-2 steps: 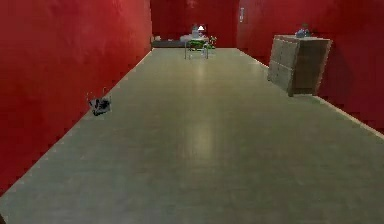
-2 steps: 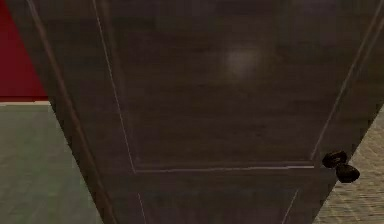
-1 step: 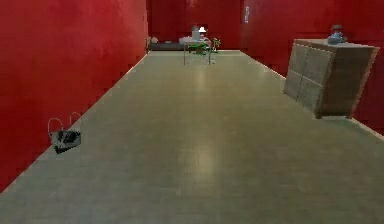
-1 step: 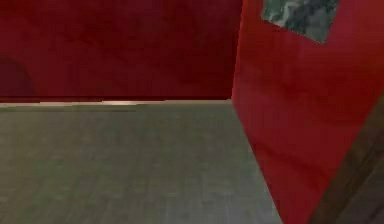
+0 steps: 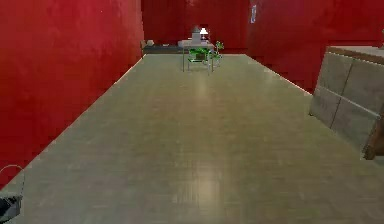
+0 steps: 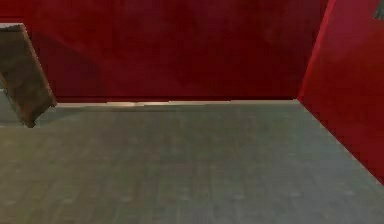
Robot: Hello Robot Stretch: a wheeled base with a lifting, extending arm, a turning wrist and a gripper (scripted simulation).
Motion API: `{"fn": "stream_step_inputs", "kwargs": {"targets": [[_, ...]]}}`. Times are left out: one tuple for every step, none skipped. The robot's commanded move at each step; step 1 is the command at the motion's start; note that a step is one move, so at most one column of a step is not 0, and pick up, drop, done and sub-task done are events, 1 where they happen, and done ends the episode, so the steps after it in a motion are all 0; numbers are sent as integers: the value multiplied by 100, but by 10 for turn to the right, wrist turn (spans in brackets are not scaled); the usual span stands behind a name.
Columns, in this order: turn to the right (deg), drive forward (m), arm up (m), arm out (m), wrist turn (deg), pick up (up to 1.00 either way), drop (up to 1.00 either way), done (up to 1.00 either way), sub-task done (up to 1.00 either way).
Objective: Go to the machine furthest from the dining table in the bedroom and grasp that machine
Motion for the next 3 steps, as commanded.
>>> {"fn": "stream_step_inputs", "kwargs": {"targets": [[0, 100, 0, 0, 0, 0, 0, 0, 0], [0, 100, 0, 0, 0, 0, 0, 0, 0], [-30, 0, 0, 0, 0, 0, 0, 0, 0]]}}
